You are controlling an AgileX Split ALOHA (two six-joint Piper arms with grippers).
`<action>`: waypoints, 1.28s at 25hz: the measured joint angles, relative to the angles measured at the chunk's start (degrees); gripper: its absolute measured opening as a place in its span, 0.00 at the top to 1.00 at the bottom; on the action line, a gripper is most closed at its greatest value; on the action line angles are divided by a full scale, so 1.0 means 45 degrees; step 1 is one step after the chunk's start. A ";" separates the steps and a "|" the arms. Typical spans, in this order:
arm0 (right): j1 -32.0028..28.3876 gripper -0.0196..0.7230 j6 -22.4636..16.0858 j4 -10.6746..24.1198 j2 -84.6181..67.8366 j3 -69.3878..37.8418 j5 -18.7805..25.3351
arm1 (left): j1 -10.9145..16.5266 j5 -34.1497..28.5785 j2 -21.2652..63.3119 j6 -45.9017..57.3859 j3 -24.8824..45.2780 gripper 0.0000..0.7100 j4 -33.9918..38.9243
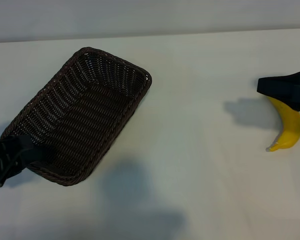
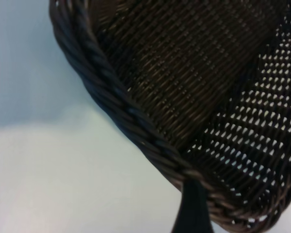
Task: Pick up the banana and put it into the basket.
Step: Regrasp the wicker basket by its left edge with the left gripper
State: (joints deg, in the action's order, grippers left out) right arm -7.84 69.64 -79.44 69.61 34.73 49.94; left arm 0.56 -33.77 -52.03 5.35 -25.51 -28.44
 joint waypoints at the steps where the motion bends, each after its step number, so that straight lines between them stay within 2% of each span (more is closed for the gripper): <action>1: 0.0000 0.37 0.0000 0.0000 0.0000 0.0000 0.0000 | 0.0000 0.0119 -0.0011 0.0014 0.0000 0.21 -0.0012; 18: 0.0000 0.37 0.0000 0.0000 0.0000 0.0000 0.0000 | 0.0000 -0.0095 -0.0011 0.1063 0.0384 0.21 0.0400; 24: 0.0000 0.37 0.0000 0.0000 0.0000 0.0000 0.0000 | 0.0000 0.0640 -0.0011 0.1391 0.0488 0.21 0.0413; 32: 0.0000 0.37 0.0000 0.0000 0.0000 0.0000 0.0034 | 0.0000 0.0697 -0.0011 0.1563 0.0488 0.21 0.0398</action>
State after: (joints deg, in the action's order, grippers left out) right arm -7.84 69.64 -79.44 69.61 34.73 50.09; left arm 0.56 -30.64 -52.08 12.38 -23.31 -26.65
